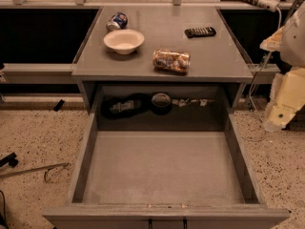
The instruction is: Place orange can into top drawer
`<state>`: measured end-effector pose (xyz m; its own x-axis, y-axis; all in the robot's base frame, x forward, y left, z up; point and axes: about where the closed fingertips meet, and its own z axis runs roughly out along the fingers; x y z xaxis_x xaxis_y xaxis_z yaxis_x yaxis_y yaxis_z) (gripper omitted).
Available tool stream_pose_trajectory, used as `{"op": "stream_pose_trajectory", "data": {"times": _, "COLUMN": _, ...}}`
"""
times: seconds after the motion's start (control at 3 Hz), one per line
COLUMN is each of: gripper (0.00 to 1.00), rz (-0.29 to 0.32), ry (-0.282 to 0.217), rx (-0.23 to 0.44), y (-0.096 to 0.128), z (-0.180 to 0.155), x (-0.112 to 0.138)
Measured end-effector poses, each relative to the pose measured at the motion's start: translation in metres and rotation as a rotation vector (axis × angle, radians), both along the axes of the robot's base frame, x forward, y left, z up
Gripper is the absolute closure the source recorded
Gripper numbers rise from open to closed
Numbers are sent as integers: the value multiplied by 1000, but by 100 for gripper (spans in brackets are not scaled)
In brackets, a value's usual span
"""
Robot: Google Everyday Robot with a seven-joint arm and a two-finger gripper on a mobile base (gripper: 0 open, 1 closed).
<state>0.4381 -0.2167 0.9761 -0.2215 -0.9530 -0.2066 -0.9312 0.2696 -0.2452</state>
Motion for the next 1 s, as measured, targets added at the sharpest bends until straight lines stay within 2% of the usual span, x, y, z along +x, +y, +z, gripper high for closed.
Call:
{"op": "stream_pose_trajectory", "data": {"times": 0.33, "gripper": 0, "rz": 0, "ry": 0, "rx": 0, "y": 0, "z": 0, "x": 0}}
{"op": "stream_pose_trajectory", "data": {"times": 0.67, "gripper": 0, "rz": 19, "ry": -12, "rx": 12, "y": 13, "z": -13, "x": 16}}
{"op": "stream_pose_trajectory", "data": {"times": 1.0, "gripper": 0, "rz": 39, "ry": -11, "rx": 135, "y": 36, "z": -47, "x": 57}}
